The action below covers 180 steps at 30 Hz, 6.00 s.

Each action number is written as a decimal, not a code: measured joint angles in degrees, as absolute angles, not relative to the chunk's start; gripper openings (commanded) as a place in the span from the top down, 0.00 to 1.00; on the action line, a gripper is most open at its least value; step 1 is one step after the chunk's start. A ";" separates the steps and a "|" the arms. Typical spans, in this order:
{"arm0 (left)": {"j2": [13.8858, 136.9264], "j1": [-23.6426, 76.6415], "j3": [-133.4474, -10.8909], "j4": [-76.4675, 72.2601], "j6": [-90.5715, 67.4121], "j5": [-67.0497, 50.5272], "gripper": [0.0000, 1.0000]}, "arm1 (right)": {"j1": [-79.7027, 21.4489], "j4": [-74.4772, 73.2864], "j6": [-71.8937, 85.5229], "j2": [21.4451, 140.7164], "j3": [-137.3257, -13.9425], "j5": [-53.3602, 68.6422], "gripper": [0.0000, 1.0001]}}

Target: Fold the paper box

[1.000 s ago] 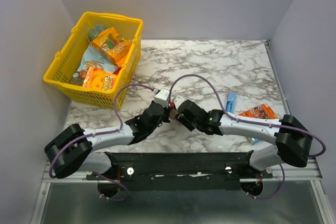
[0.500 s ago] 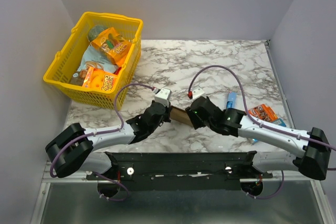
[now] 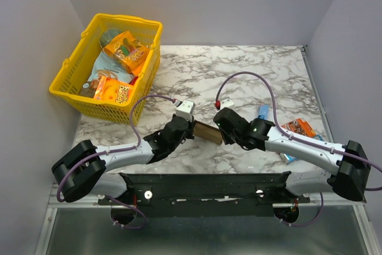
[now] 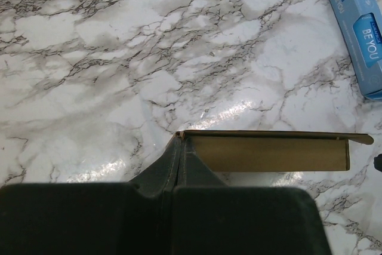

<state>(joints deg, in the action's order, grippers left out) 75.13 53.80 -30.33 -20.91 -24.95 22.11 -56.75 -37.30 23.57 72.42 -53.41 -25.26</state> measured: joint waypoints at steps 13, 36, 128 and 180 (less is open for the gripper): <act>75.13 53.82 -30.33 -20.88 -24.97 22.11 1.00 | -55.75 -37.32 20.91 76.42 -54.89 -25.32 0.78; 75.55 54.41 -30.50 -20.93 -25.02 23.57 1.00 | -53.47 -36.56 27.03 77.21 -56.29 -22.85 0.99; 77.91 57.43 -31.92 -21.56 -22.31 27.18 1.00 | -34.94 -23.31 51.07 56.21 -39.79 -4.51 0.16; 78.96 58.15 -32.47 -22.02 -21.78 28.51 1.00 | -32.21 -1.54 67.05 58.52 -25.74 2.70 0.65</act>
